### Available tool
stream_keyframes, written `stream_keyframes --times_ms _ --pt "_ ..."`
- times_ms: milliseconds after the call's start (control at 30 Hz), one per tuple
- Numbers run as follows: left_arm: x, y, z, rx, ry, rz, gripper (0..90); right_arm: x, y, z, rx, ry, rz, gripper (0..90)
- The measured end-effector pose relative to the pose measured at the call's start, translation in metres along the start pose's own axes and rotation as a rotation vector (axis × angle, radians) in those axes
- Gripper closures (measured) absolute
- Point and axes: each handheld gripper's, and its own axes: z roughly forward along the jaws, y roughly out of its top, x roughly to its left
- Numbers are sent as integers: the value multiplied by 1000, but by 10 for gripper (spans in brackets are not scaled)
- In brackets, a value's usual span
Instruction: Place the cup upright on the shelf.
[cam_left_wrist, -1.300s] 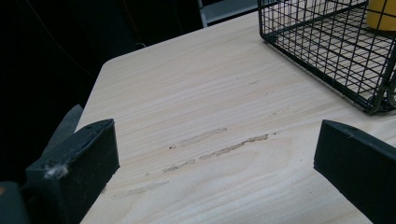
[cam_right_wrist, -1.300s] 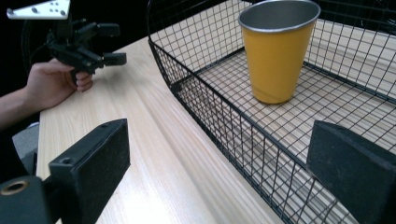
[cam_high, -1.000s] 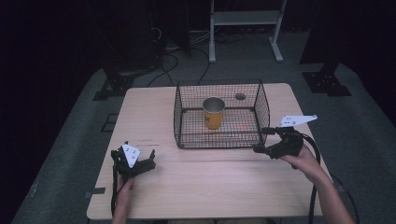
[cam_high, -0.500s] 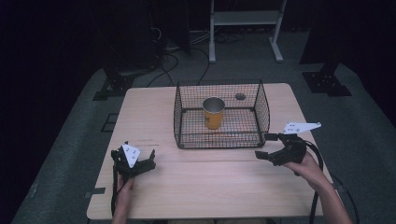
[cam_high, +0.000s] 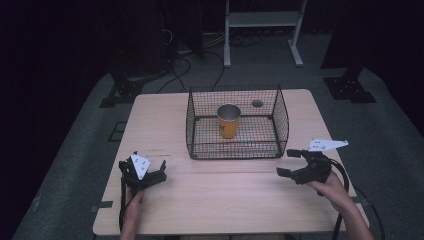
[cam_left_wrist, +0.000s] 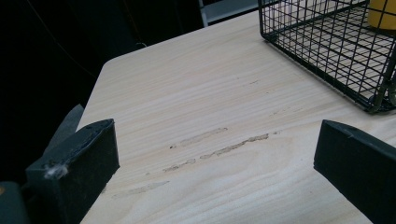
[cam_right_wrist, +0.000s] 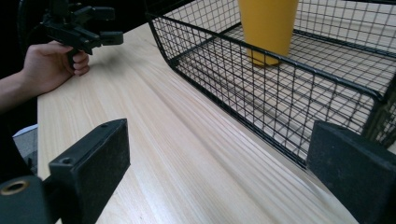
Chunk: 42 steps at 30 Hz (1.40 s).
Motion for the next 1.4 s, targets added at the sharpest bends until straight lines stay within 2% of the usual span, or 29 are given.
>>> stream_keyframes --times_ms 400,767,967,1100,1167,1200,1233,1267,1300,1333,1400 --pt "0 0 0 0 1 -2 0 -3 -13 -7 -36 -11 33 55" --pt "0 0 0 0 2 -3 0 -4 -26 -10 -38 -33 50 55" --pt "1 0 0 1 3 -3 0 -2 -33 -13 -42 -42 57 55" --pt "1 0 0 2 4 -4 0 3 -39 -16 -64 -65 47 55" --pt "1 0 0 3 4 -4 0 6 -45 -17 -93 -75 54 55" --pt "1 0 0 3 5 -4 0 11 -54 -20 -156 -94 72 55" --pt "1 0 0 3 5 -4 0 11 -54 -20 -156 -94 72 55" --pt "1 0 0 3 4 -4 0 13 -61 -21 -206 -111 92 55" --pt "1 0 0 3 2 -4 0 15 -65 -21 -223 -99 112 55" --pt "1 0 0 3 1 -4 0 20 -73 -23 -223 -146 100 55" --pt "1 0 1 4 3 -5 0 22 -76 -25 -236 -150 98 55"
